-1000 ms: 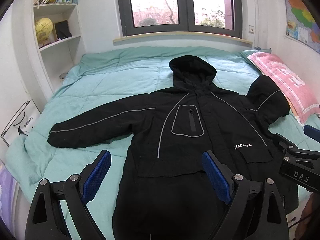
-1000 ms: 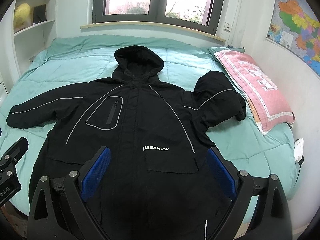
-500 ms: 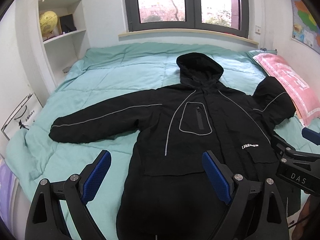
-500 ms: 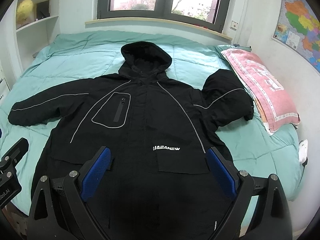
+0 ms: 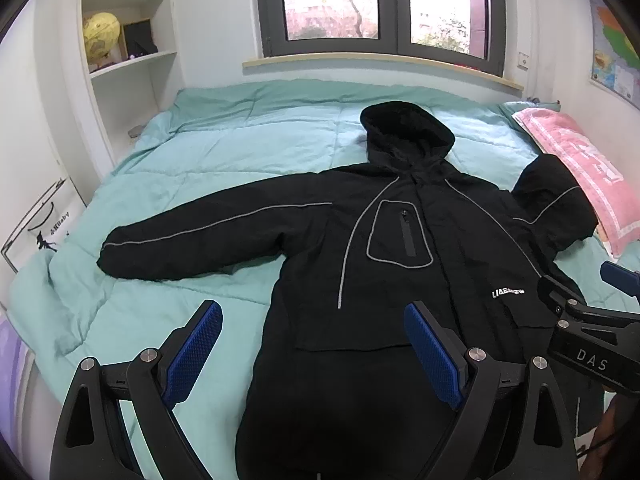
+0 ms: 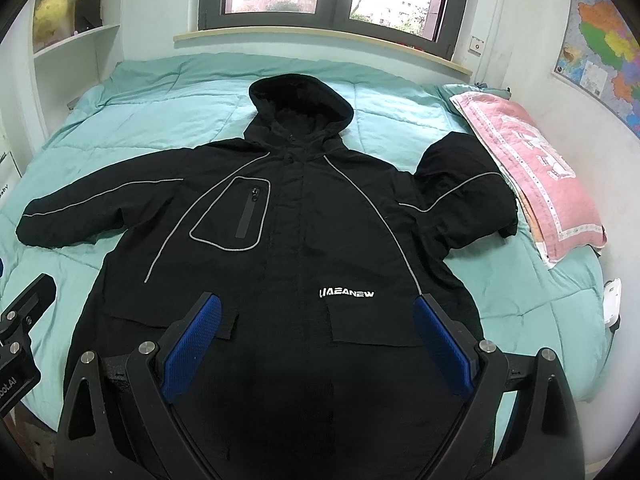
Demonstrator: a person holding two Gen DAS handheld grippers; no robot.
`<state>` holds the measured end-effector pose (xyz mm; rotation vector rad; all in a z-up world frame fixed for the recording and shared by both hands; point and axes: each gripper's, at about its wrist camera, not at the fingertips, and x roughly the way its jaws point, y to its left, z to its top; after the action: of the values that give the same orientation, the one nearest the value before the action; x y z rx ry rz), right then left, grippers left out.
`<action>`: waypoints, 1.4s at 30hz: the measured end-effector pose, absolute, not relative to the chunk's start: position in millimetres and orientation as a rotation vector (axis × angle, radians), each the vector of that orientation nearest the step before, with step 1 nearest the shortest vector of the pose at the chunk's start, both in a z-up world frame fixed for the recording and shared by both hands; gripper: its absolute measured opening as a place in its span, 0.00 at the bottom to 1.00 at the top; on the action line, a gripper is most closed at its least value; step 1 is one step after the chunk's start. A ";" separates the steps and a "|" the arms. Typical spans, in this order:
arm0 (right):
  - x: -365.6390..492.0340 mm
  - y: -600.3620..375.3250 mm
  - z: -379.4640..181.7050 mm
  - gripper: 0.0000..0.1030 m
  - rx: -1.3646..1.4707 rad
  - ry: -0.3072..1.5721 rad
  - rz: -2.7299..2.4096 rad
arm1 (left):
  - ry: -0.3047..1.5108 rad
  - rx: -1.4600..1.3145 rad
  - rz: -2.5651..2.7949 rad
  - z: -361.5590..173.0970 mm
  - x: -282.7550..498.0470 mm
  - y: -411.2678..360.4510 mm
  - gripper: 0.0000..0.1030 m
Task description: Fold large clothes
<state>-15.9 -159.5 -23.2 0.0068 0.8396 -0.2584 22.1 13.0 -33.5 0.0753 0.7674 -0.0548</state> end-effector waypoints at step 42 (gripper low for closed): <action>113.3 -199.5 -200.8 1.00 0.153 0.864 -0.151 | 0.830 -0.690 0.439 -208.7 234.6 408.9 0.90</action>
<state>113.3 -199.5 -200.8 0.1532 0.8638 -0.1511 234.6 408.9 -208.7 -0.6898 0.8304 0.4391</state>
